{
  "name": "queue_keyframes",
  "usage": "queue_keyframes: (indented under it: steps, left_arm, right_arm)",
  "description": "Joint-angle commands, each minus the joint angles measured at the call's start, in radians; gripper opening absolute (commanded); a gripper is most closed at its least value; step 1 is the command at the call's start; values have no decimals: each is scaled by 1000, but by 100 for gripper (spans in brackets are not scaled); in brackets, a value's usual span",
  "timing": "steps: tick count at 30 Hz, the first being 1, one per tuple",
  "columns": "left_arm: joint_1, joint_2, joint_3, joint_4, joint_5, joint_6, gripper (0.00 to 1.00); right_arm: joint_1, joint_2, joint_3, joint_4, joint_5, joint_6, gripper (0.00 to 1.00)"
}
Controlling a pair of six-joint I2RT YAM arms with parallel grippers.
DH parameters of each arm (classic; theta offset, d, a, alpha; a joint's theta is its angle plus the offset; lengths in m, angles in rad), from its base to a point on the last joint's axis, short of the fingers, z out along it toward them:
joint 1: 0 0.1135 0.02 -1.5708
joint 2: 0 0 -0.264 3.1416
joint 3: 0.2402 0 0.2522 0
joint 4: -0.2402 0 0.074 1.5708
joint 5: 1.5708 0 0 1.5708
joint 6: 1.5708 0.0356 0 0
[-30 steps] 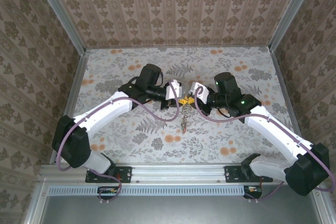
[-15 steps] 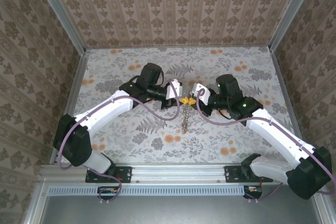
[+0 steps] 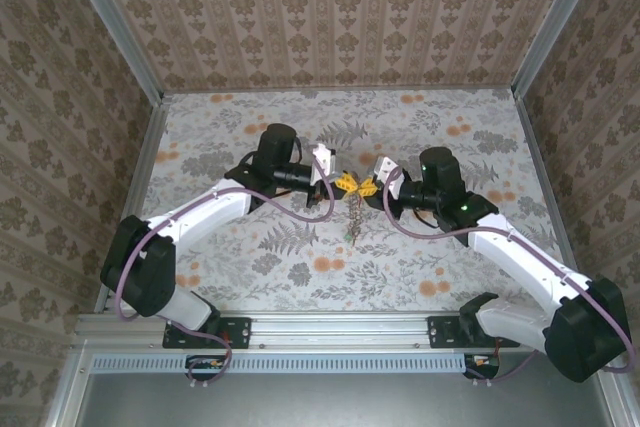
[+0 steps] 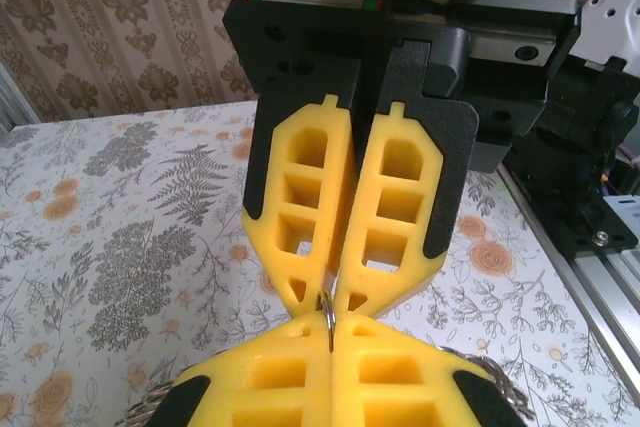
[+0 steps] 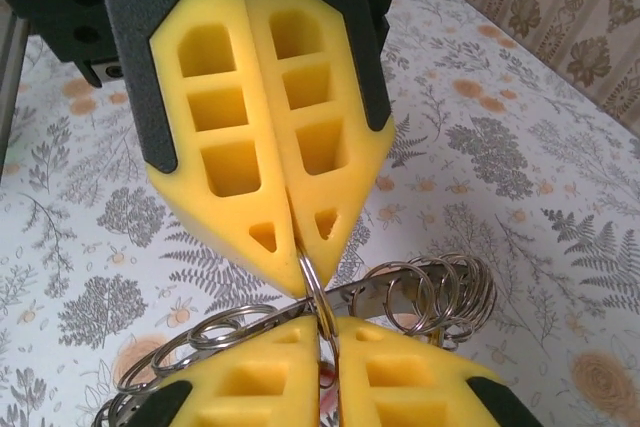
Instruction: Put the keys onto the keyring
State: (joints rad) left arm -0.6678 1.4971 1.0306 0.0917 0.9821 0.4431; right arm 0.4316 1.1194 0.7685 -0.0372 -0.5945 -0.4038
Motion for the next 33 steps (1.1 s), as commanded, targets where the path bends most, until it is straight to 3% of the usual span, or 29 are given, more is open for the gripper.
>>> queue_keyframes:
  steps: [1, 8, 18, 33]
  left_arm:
    - [-5, -23, -3, 131, 101, -56, 0]
    - [-5, -26, -30, 198, 76, -88, 0]
    - [-3, -38, -22, 98, 37, -11, 0]
    - [-4, -42, -16, 93, 35, -9, 0]
  right_arm:
    - [-8, 21, -11, 56, -41, 48, 14]
    - [-8, 28, -3, 3, -4, 26, 20]
    - [-17, -67, 41, -121, 33, -47, 26]
    - [-13, 11, 100, -100, -43, -35, 22]
